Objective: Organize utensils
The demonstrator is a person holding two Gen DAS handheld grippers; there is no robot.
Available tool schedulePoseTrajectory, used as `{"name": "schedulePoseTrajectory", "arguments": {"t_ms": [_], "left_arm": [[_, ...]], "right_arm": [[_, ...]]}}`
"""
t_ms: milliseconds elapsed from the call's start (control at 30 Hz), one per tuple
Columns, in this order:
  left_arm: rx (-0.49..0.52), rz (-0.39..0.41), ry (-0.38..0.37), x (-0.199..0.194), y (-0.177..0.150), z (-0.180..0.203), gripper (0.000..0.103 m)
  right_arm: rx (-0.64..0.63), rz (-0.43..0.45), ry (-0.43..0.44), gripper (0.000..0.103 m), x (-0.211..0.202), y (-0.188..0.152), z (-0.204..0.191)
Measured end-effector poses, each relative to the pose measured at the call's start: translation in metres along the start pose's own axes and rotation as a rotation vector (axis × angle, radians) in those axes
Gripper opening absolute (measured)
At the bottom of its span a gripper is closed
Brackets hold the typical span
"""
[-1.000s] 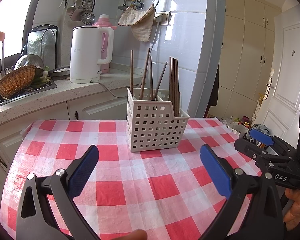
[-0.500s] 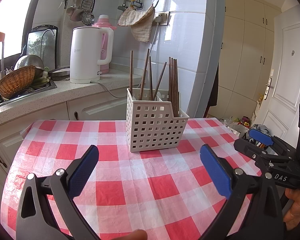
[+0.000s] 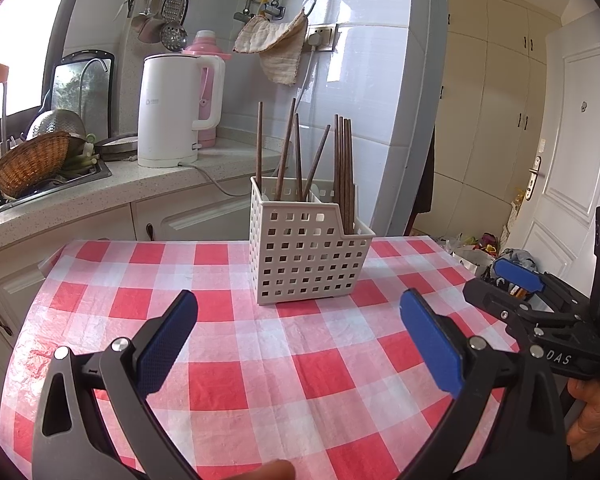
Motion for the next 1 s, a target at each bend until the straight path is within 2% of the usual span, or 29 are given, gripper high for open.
{"name": "schedulePoseTrajectory", "arguments": {"t_ms": [267, 600, 1000], "left_arm": [[-0.004, 0.002, -0.004, -0.0018, -0.0004, -0.0018, 0.098], [0.001, 0.046, 0.005, -0.0057, 0.0032, -0.0029, 0.098], [0.004, 0.012, 0.015, -0.0020, -0.0032, -0.0053, 0.098]], "right_arm": [[-0.003, -0.002, 0.001, 0.084, 0.0006, -0.0002, -0.0007], [-0.009, -0.013, 0.004, 0.084, 0.0017, -0.0041, -0.0027], [-0.010, -0.011, 0.000, 0.084, 0.0013, -0.0047, -0.0022]]}}
Point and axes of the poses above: each gripper's, at about its wrist camera, not at the fingertips, and x roughly the way its jaws point, z to its right, y to its top, the point moved 9 cm from there along x, roughly the way its jaws point, and after that the axes turned 6 degrees about x, right-handed, at the moved point
